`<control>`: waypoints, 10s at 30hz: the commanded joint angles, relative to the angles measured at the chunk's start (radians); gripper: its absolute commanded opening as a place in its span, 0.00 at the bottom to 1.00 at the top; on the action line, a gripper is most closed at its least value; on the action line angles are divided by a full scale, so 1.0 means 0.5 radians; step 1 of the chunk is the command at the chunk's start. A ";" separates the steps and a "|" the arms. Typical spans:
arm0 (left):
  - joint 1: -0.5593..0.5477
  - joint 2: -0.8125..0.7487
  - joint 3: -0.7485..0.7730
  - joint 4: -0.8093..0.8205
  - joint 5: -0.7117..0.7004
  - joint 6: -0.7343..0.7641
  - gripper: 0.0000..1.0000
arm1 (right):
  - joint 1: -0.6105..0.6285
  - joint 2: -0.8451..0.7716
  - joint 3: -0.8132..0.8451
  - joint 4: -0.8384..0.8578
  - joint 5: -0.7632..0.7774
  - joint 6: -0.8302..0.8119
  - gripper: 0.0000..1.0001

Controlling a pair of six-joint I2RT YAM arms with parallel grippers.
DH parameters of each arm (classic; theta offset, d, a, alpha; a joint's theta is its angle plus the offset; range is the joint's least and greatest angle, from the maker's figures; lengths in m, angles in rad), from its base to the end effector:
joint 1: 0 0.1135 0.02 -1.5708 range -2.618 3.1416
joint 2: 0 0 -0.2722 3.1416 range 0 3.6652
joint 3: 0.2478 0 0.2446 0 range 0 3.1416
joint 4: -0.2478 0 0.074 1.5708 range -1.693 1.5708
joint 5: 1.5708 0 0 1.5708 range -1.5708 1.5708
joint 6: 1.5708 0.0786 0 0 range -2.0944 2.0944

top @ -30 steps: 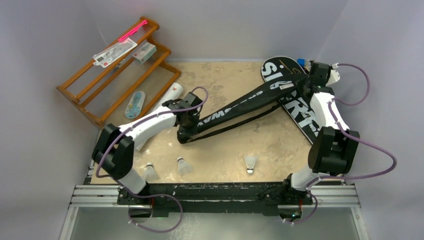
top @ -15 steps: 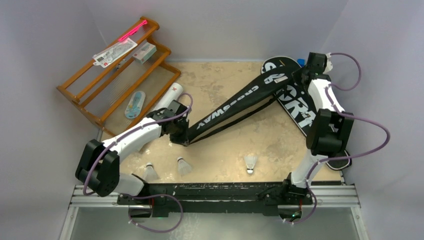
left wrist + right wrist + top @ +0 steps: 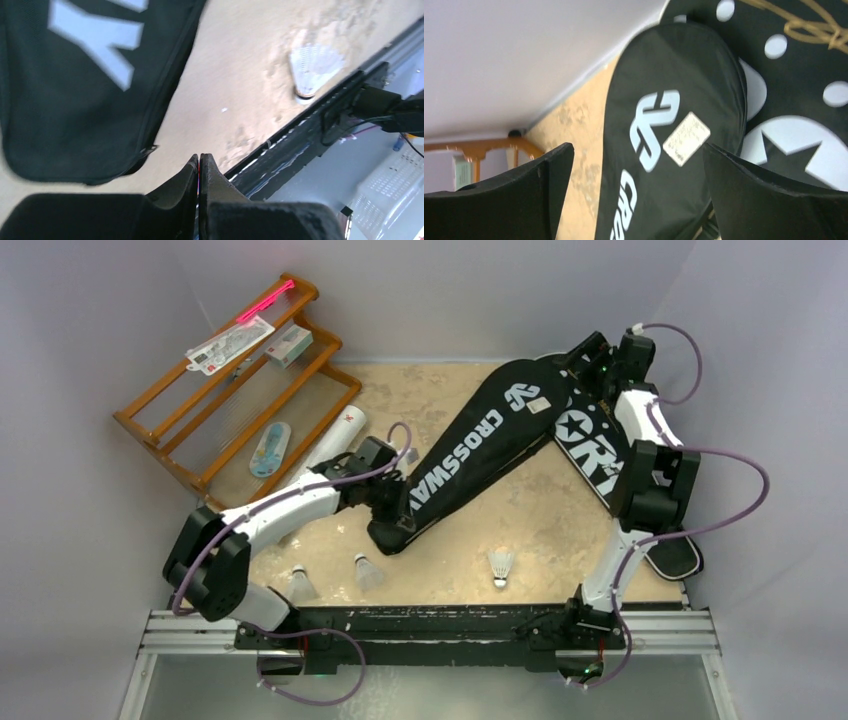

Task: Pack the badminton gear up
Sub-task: Place the racket bag at the center of the board, then pick up the racket bag from the center of the board, then place the racket bag at the racket bag, then open the lid of the shuttle tube.

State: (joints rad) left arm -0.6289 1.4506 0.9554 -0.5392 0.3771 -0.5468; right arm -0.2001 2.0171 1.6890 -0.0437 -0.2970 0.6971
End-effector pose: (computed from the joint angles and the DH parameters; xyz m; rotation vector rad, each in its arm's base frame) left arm 0.2253 -0.1997 0.1974 0.2592 2.7652 -0.8631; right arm 0.5145 -0.0809 0.2852 0.6714 1.8581 0.6153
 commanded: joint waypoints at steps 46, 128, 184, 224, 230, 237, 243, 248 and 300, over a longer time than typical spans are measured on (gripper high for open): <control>-0.148 -0.579 -0.200 0.645 -0.873 0.091 0.54 | 1.199 -0.516 -1.272 -0.197 0.762 0.519 0.05; 0.756 0.779 0.976 0.133 -1.209 1.176 0.96 | 1.044 -1.779 -1.533 -0.269 0.041 -0.554 0.88; -0.366 0.090 -0.187 1.274 -0.440 1.784 0.41 | 1.047 -2.439 -2.499 0.464 -0.442 -0.347 0.56; -0.591 -1.035 -1.062 2.415 0.484 2.355 0.40 | 1.048 -3.191 -1.921 -0.547 -0.895 -0.572 0.54; -0.589 -1.147 -1.057 2.421 0.617 2.320 0.40 | 1.048 -3.394 -1.921 -0.607 -0.615 -0.597 0.55; -0.589 -1.104 -1.085 2.402 0.424 2.380 0.36 | 1.048 -3.476 -1.910 -0.533 -0.759 -0.646 0.54; -0.596 -0.869 -0.713 1.738 -0.012 2.557 0.35 | 1.048 -3.360 -1.910 -0.581 -0.829 -0.654 0.53; -0.673 -0.558 -0.503 1.340 -0.339 2.629 0.35 | 1.048 -3.183 -2.036 -0.447 -1.021 -0.565 0.51; -0.761 -0.201 -0.568 1.485 -0.705 2.624 0.31 | 1.047 -2.733 -2.441 -0.137 -0.823 -0.263 0.00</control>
State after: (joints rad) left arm -1.0088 1.3754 0.7151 0.0895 0.0654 0.7532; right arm 0.3202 0.6910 0.4129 -0.0303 -0.7353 0.5804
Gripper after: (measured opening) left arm 0.636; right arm 0.009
